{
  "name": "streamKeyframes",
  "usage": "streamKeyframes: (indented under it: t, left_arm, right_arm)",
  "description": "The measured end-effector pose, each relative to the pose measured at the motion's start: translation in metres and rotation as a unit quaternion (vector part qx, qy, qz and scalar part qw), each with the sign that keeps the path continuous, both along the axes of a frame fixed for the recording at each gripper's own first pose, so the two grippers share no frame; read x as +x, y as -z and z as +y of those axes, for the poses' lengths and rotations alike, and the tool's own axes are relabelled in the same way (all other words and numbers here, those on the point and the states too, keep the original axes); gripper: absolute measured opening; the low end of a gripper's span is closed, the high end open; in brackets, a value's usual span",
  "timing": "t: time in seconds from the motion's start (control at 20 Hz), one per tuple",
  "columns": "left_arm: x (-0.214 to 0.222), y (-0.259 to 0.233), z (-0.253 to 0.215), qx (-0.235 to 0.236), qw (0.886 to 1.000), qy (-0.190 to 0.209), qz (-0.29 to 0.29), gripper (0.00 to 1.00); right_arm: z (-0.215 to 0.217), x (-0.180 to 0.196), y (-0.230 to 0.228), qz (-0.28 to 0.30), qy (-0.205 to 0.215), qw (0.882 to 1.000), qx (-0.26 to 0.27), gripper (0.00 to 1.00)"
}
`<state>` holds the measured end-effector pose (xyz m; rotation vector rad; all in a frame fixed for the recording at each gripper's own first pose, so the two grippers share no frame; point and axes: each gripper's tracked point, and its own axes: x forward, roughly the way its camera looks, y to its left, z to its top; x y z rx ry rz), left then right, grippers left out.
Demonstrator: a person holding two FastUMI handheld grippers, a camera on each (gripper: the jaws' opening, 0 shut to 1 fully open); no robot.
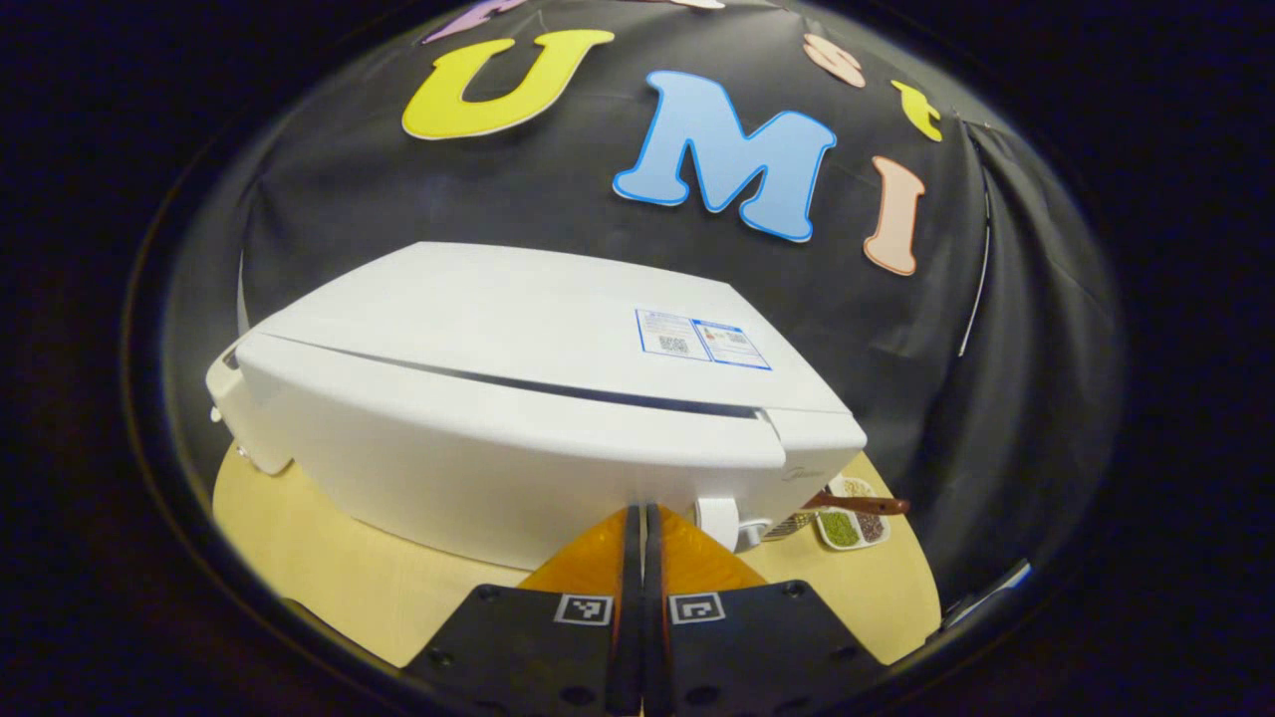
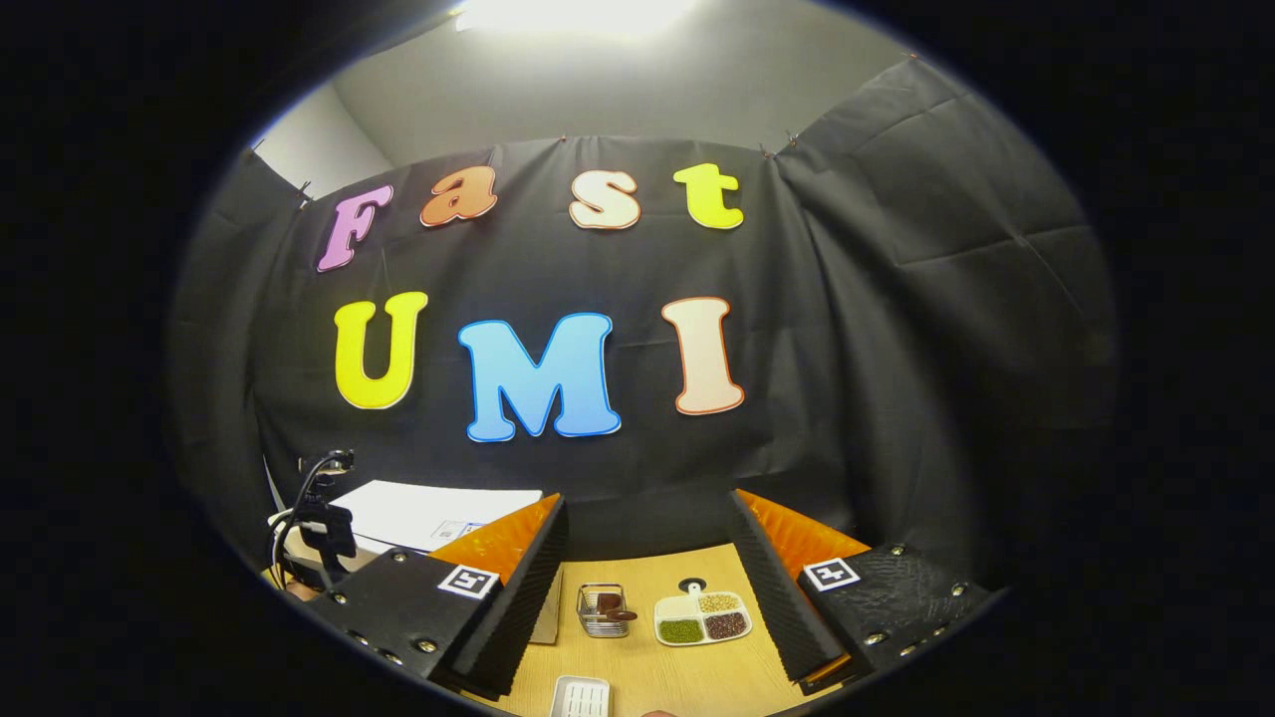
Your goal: Open the microwave oven with the left hand, put the food in, and close the microwave oven.
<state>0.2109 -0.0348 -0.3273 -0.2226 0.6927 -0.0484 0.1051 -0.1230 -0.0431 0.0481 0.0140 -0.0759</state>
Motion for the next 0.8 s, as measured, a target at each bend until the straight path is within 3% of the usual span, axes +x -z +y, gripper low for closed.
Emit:
streamKeyframes:
  t: [0.1,0.15,0.3,0.45,0.65,0.8]
  left_arm:
    - [0.015,-0.007,0.001,0.005,1.0,0.008,-0.023,0.07]
    - [0.009,-0.003,-0.009,-0.014,1.0,0.01,-0.004,0.06]
    - [0.01,-0.004,-0.007,0.013,0.999,0.036,-0.013,0.08]
    - [0.01,-0.011,-0.003,0.003,0.999,0.027,-0.018,0.07]
    - [0.003,-0.065,0.037,0.043,0.996,0.008,-0.08,0.07]
    - [-0.018,-0.133,0.086,0.072,0.988,-0.019,-0.137,0.07]
  right_arm:
    - [-0.001,0.001,0.005,0.006,0.004,1.0,-0.001,0.95]
    - [-0.001,0.001,0.006,0.009,0.005,1.0,0.002,0.95]
    - [0.002,0.003,0.007,0.011,0.006,1.0,0.001,0.95]
    - [0.009,0.004,0.007,0.011,0.002,1.0,0.0,0.95]
    - [0.033,0.001,0.002,0.013,-0.015,1.0,0.009,0.95]
    - [0.063,0.001,-0.008,0.01,-0.038,0.999,0.015,0.95]
